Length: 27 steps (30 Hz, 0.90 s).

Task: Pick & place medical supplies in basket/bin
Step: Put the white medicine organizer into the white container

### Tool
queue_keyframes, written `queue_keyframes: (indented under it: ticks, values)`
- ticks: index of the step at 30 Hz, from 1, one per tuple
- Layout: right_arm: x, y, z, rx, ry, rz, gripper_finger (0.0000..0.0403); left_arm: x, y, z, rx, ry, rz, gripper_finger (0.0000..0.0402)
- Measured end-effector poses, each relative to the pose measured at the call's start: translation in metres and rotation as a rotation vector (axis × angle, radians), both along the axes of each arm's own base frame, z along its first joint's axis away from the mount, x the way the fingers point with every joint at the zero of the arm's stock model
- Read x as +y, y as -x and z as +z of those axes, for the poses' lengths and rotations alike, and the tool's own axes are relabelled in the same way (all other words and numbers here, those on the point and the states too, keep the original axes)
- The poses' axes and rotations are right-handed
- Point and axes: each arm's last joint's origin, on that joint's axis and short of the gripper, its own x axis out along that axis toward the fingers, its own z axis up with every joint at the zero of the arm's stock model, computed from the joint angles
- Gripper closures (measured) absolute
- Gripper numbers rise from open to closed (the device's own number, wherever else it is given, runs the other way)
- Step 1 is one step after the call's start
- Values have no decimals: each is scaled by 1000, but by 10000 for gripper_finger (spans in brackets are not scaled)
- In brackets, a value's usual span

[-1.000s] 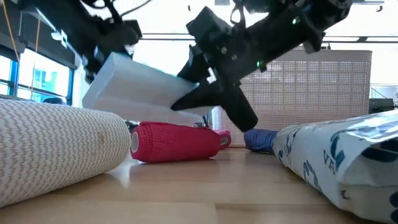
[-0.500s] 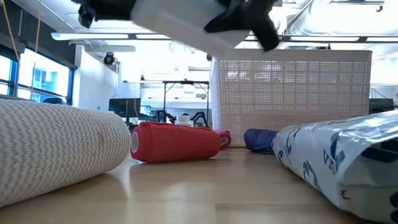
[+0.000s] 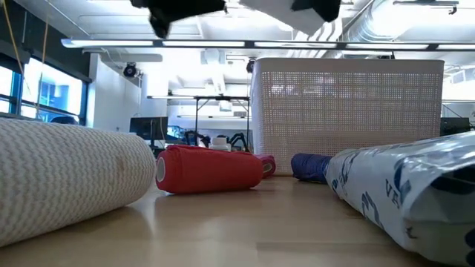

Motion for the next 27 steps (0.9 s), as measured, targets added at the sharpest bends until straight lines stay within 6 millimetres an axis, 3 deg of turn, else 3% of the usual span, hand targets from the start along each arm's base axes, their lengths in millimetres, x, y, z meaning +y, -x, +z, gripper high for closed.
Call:
queue_keyframes:
  ticks: [2, 6, 15, 20, 27]
  values:
    - [-16, 13, 14, -44, -8, -26, 264, 9, -4, 0, -3, 3, 7, 225]
    - [-40, 22, 10, 22, -21, -86, 264, 20, -8, 5, -35, 9, 15, 225]
    - [-102, 37, -22, 269, -139, -261, 263, 22, -11, 2, -12, -47, -95, 225]
    - [-129, 48, -31, 267, -264, -238, 263, 24, -8, 3, 21, -121, -90, 225]
    - [-159, 53, -50, 396, -346, -264, 263, 52, -8, 10, 39, -143, -98, 225]
